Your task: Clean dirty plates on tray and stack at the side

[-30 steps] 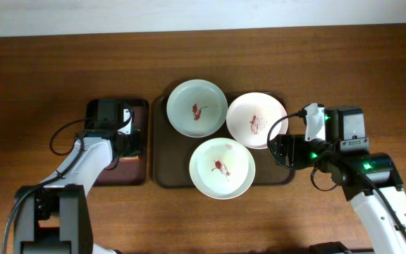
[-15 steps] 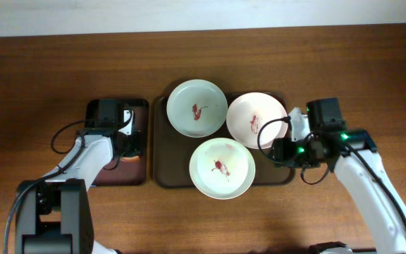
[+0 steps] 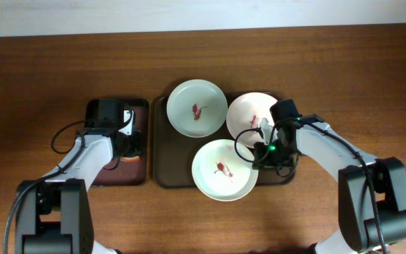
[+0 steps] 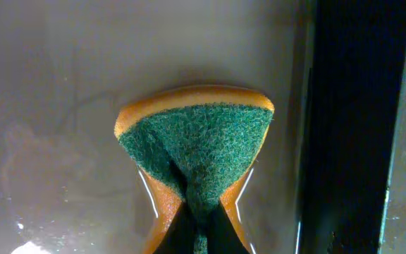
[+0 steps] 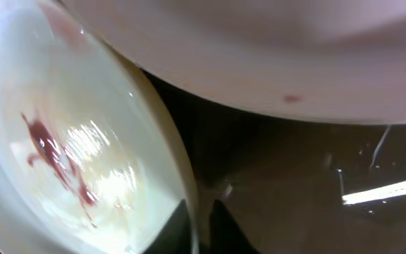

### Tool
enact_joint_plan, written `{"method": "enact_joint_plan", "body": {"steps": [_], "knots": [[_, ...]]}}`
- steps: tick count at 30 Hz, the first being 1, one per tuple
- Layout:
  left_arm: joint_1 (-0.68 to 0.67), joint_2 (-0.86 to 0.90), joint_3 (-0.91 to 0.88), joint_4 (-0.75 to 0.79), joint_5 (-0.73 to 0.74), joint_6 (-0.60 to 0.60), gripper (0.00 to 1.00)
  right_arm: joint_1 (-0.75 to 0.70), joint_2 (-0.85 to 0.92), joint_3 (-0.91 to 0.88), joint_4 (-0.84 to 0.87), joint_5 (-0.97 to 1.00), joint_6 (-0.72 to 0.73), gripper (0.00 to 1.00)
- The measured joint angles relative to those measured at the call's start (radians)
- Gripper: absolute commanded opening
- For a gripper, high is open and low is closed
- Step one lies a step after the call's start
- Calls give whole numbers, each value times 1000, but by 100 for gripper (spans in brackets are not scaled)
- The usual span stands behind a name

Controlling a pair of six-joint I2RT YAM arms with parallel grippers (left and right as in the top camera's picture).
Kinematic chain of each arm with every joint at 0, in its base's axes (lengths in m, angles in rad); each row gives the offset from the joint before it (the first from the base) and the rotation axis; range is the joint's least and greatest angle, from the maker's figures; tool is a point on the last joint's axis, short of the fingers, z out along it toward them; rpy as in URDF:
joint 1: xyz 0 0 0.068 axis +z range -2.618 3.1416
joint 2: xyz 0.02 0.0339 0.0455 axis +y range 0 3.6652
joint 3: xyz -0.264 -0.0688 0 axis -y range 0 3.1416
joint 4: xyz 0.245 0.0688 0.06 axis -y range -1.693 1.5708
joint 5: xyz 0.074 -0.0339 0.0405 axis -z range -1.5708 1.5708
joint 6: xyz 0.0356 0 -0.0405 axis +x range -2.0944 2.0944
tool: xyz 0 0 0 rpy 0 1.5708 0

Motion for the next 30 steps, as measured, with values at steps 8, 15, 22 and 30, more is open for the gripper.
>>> {"method": "enact_joint_plan", "body": {"steps": [8, 15, 22, 30], "knots": [[0, -180, -1, -11, 11, 0, 0, 26, 1, 0, 55, -6, 24, 4], [0, -360, -1, 85, 11, 0, 0, 26, 1, 0, 93, -13, 49, 4], [0, -497, -1, 96, 11, 0, 0, 27, 1, 0, 129, -24, 93, 4], [0, -562, -1, 169, 11, 0, 0, 27, 1, 0, 129, -24, 94, 4]]}}
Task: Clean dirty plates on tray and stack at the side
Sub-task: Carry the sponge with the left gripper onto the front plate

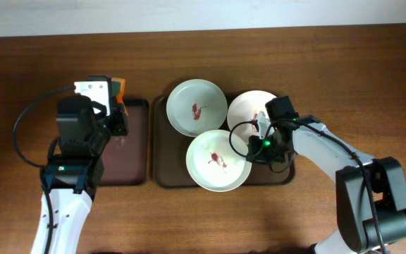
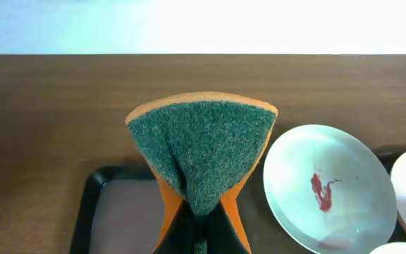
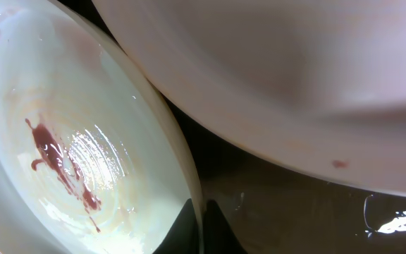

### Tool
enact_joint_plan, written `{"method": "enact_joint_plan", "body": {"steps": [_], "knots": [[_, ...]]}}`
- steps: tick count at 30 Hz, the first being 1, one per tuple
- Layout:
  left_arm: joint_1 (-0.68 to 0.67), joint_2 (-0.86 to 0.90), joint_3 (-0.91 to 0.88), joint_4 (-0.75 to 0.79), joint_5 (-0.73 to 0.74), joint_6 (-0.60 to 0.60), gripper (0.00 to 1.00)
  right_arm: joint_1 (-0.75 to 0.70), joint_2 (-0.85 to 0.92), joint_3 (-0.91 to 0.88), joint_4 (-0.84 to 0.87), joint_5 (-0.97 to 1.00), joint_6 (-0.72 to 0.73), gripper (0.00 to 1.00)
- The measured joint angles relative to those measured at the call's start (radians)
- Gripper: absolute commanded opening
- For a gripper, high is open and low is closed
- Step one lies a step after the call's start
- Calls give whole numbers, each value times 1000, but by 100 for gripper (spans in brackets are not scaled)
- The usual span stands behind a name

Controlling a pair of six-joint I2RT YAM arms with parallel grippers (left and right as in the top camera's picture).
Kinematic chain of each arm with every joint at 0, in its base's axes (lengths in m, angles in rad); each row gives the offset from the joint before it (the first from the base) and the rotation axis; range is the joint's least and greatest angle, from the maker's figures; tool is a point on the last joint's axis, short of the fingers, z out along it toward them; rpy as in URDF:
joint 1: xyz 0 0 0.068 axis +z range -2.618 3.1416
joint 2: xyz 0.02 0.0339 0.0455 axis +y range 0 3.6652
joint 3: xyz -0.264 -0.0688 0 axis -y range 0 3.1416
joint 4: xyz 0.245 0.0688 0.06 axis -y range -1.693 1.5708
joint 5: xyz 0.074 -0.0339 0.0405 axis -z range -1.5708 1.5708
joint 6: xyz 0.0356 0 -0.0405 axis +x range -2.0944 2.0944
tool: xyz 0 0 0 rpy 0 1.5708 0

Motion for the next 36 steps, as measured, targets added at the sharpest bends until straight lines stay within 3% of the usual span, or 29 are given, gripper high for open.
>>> {"method": "enact_joint_plan", "body": {"steps": [11, 20, 24, 29, 36], "knots": [[0, -2, 0, 105, 0, 0, 0, 0, 0, 0, 0, 0, 3, 4], [0, -2, 0, 100, 0, 0, 0, 0, 0, 0, 3, 0, 3, 4], [0, 19, 0, 13, 0, 0, 0, 0, 0, 0, 3, 0, 3, 4], [0, 155, 0, -135, -1, 0, 0, 0, 0, 0, 3, 0, 3, 4], [0, 417, 0, -224, 11, 0, 0, 0, 0, 0, 3, -1, 3, 4]]}}
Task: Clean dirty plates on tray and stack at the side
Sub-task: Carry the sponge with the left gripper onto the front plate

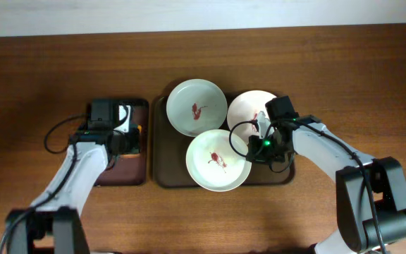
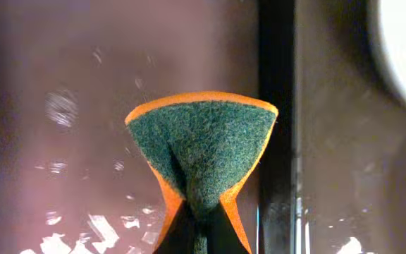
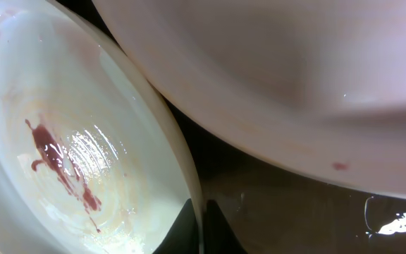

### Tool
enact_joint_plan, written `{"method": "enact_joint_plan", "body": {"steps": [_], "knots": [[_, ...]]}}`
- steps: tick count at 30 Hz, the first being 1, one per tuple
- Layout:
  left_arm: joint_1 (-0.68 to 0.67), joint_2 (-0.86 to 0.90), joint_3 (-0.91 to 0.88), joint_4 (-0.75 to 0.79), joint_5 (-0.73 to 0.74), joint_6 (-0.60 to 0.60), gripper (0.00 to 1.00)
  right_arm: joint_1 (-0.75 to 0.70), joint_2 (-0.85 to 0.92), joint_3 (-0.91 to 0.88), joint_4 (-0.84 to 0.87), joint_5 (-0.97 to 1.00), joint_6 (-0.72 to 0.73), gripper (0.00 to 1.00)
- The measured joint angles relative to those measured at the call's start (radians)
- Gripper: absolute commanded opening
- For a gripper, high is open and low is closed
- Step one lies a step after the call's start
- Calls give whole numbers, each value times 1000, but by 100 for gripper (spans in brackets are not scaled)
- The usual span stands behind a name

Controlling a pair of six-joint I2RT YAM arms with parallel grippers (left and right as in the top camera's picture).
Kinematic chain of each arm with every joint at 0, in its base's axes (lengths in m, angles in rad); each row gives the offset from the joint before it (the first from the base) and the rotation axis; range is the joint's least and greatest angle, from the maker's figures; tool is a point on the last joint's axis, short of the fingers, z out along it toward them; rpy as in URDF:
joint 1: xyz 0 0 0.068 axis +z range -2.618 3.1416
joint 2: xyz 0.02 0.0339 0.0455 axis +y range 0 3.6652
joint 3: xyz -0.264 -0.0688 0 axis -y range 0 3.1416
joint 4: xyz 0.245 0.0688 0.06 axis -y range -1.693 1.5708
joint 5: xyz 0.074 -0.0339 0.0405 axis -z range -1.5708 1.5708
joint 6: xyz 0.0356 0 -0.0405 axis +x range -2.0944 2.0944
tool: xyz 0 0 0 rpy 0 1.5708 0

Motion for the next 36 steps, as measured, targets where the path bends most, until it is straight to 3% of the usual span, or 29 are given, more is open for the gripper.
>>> {"method": "enact_joint_plan", "body": {"steps": [4, 14, 21, 24, 29, 36], "knots": [[0, 84, 0, -13, 53, -3, 0, 0, 0, 0, 0, 0, 0, 4], [0, 99, 2, 3, 189, -4, 0, 0, 0, 0, 0, 0, 1, 4], [0, 1, 5, 3, 196, -4, 0, 0, 0, 0, 0, 0, 0, 4], [0, -70, 6, 5, 282, -11, 0, 0, 0, 0, 0, 0, 0, 4], [-101, -79, 7, 35, 446, -165, 0, 0, 0, 0, 0, 0, 0, 4], [-350, -38, 12, 212, 478, -437, 0, 0, 0, 0, -9, 0, 0, 4]]}}
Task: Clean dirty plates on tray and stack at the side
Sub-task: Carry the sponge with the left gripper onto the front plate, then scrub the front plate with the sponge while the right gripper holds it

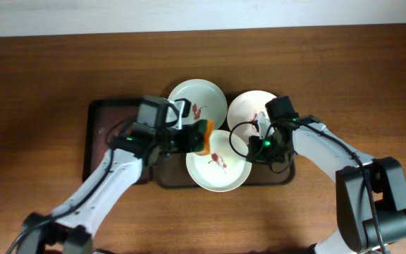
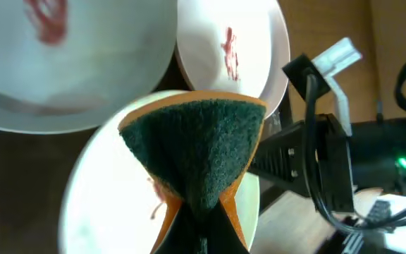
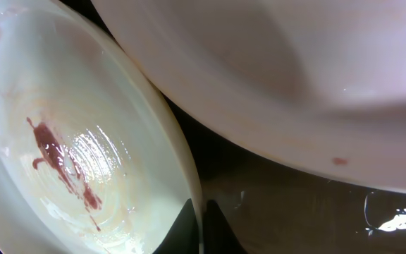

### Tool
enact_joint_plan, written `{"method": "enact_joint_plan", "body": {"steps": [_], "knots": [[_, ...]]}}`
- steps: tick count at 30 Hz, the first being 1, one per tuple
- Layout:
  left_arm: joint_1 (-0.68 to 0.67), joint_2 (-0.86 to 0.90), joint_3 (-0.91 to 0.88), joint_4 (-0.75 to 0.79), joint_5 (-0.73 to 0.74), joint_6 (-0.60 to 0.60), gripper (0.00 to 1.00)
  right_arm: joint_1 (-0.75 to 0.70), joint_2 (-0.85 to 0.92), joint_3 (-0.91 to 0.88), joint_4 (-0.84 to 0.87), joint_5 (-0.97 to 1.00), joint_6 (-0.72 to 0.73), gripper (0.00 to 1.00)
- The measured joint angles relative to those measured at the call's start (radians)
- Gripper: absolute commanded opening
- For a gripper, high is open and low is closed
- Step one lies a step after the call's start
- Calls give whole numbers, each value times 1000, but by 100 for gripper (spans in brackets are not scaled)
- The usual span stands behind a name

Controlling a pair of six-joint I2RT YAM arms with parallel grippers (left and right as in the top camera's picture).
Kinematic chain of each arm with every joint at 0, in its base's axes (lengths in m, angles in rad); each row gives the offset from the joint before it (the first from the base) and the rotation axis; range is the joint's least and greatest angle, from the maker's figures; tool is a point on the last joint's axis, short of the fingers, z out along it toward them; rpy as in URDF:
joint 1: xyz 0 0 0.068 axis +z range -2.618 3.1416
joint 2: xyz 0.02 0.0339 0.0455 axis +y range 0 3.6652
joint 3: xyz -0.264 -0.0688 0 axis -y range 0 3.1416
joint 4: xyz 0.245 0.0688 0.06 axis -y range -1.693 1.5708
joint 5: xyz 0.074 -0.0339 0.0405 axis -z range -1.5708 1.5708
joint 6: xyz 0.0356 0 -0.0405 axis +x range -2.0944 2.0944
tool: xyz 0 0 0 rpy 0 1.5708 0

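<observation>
Three white plates with red stains lie on the brown tray [image 1: 162, 178]. The front plate [image 1: 220, 169] shows its red smear in the right wrist view [image 3: 62, 162]. My right gripper [image 1: 254, 149] [image 3: 201, 217] is shut on that plate's right rim. My left gripper [image 1: 189, 137] [image 2: 201, 229] is shut on a green-and-orange sponge [image 1: 201, 135] [image 2: 192, 148], held over the front plate's [image 2: 111, 204] upper left part. Behind stand the back left plate [image 1: 197, 99] [image 2: 69, 63] and the back right plate [image 1: 254, 111] [image 2: 231, 49] [image 3: 294, 77].
A dark, wet-looking small tray [image 1: 91, 141] lies left of the brown tray, under my left arm. Bare wooden table [image 1: 358, 77] surrounds both trays. The right arm's black body and cables [image 2: 323, 162] sit close beyond the sponge.
My left gripper, still shut on the sponge, was over the small left tray and is now over the front plate. The right gripper and the plates have not moved.
At first the sponge was low in the small left tray and my right gripper held the front plate's rim. Then the sponge was held high and the plate lay slightly further left. The sponge was over the small tray again, and now it is over the front plate.
</observation>
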Motion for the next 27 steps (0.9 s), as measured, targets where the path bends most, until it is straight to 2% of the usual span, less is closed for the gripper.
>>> {"method": "enact_joint_plan", "body": {"steps": [7, 13, 18, 23, 27], "knots": [[-145, 191, 1, 166, 32, -252, 0, 0, 0, 0, -3, 0, 0, 4], [-222, 275, 1, 199, 53, -346, 0, 0, 0, 0, -3, 1, 0, 4], [-227, 299, 13, 137, -2, -336, 0, 0, 0, 0, -8, 1, 0, 4], [-190, 280, 23, 20, -93, -229, 0, 4, 5, 0, -9, 0, 1, 4], [-169, 216, 23, -34, -247, -137, 0, 4, 5, 0, -7, 0, 3, 4]]}}
